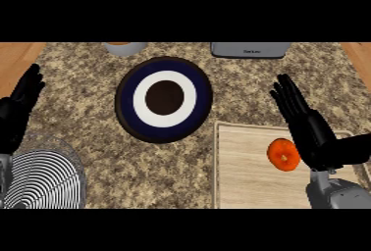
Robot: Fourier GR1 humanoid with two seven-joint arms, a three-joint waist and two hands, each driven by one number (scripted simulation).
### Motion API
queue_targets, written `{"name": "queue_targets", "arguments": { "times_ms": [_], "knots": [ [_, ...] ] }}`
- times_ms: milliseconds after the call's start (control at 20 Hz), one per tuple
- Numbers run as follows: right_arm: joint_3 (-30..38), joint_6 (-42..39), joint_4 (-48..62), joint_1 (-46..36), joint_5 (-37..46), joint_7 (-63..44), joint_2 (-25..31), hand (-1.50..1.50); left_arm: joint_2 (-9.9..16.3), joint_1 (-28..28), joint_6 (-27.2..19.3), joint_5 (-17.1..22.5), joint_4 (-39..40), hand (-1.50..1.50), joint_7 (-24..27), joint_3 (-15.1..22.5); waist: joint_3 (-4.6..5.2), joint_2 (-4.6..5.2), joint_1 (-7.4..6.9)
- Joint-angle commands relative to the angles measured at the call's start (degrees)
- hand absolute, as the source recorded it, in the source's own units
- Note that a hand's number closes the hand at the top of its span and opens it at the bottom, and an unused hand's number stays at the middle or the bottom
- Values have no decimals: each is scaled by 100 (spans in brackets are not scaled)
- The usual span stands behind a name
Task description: Pick the squash from the tray and place it in the plate
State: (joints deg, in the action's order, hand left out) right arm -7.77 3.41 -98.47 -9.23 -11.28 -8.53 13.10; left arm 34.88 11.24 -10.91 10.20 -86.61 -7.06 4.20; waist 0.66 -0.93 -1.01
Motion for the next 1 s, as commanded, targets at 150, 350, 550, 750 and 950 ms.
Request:
{"name": "queue_targets", "arguments": {
  "times_ms": [150,350,550,750,950],
  "knots": [
    [80,177,-1006,160,25,1039,-375,-150,-406,-365,1178,-707,-591,0,-587,-811,-66,-61,-37],
    [965,1171,-1403,307,1430,2076,89,-150,-725,-791,818,-1030,-94,0,-186,-547,-45,-55,339],
    [787,1832,-1872,1165,1531,3686,-936,-150,-903,-1275,606,-1215,-210,0,437,-501,-84,-1,242],
    [101,1752,-2267,2679,1120,5304,-1287,-150,-1043,-1426,447,-1349,54,0,899,-543,-84,40,333],
    [-562,1451,-1791,3927,1628,6424,-1277,-150,-1020,-1759,611,-1260,11,0,1381,-660,-70,67,173]
  ]
}}
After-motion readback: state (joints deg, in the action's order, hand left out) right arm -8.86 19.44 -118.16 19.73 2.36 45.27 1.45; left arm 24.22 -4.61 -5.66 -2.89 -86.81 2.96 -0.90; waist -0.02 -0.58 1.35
